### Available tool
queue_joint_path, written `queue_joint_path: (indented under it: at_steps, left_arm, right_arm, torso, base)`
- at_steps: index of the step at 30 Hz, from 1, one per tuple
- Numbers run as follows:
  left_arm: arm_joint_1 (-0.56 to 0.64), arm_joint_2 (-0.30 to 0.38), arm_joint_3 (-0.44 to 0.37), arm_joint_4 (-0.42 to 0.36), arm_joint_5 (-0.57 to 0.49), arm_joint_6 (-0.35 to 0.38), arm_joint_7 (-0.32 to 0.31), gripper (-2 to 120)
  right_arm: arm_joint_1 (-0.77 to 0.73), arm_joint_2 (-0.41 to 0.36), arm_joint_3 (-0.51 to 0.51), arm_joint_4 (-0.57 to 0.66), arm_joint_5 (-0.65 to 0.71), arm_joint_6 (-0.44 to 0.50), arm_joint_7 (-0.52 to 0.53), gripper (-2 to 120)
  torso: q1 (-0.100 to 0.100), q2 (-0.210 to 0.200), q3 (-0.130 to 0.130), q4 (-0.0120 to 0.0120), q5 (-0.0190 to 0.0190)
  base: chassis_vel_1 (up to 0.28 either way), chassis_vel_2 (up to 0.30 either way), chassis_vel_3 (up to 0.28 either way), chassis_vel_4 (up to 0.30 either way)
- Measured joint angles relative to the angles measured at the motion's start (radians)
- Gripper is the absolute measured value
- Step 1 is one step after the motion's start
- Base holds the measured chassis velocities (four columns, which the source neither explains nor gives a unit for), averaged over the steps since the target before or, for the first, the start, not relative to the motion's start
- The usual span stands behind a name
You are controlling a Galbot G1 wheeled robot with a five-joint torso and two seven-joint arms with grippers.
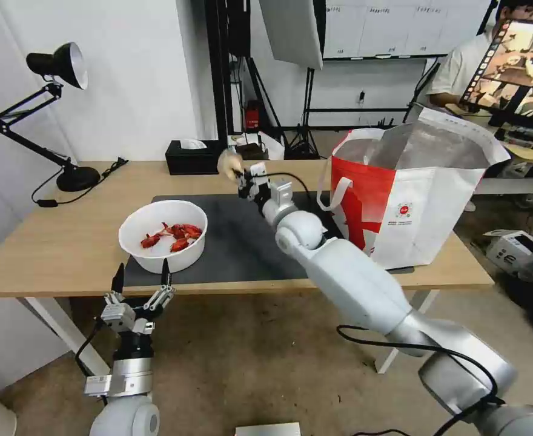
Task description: Pick up the trash from the table and place it into the takeout bag.
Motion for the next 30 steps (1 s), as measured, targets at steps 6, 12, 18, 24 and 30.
queue_joint_path:
  at_steps: [6, 12, 18, 24, 30]
  left_arm:
    - [0.000, -0.002, 0.000, -0.004, 0.002, 0.001, 0.000, 100]
    - [0.001, -0.006, 0.001, -0.007, 0.005, 0.003, 0.000, 100]
    - [-0.001, -0.006, 0.003, -0.007, 0.009, 0.004, 0.000, 100]
    - [0.001, -0.006, 0.005, -0.011, 0.011, 0.005, 0.000, 100]
    - [0.001, -0.006, 0.010, -0.021, 0.014, 0.007, 0.000, 100]
  right_arm:
    - [-0.012, -0.047, 0.048, 0.119, -0.011, -0.014, 0.017, 3]
    - [-0.029, -0.103, 0.113, 0.220, -0.029, -0.021, 0.020, 3]
    - [-0.060, -0.185, 0.201, 0.336, -0.027, -0.061, 0.053, 3]
    - [-0.069, -0.234, 0.285, 0.400, -0.007, -0.141, 0.135, 3]
    - [-0.072, -0.298, 0.368, 0.463, 0.063, -0.283, 0.280, 3]
  torso:
    - [0.000, 0.000, 0.000, 0.0000, 0.0001]
    - [0.000, 0.000, 0.000, 0.0000, 0.0001]
    - [0.000, 0.000, 0.000, -0.0002, 0.0001]
    - [0.000, 0.000, 0.000, 0.0000, 0.0001]
    - [0.000, 0.000, 0.000, 0.0000, -0.0001]
  base:
    - [0.000, 0.000, 0.000, 0.000]
    - [0.000, 0.000, 0.000, 0.000]
    - [0.000, 0.000, 0.000, 0.000]
    - [0.000, 0.000, 0.000, 0.000]
    - [0.000, 0.000, 0.000, 0.000]
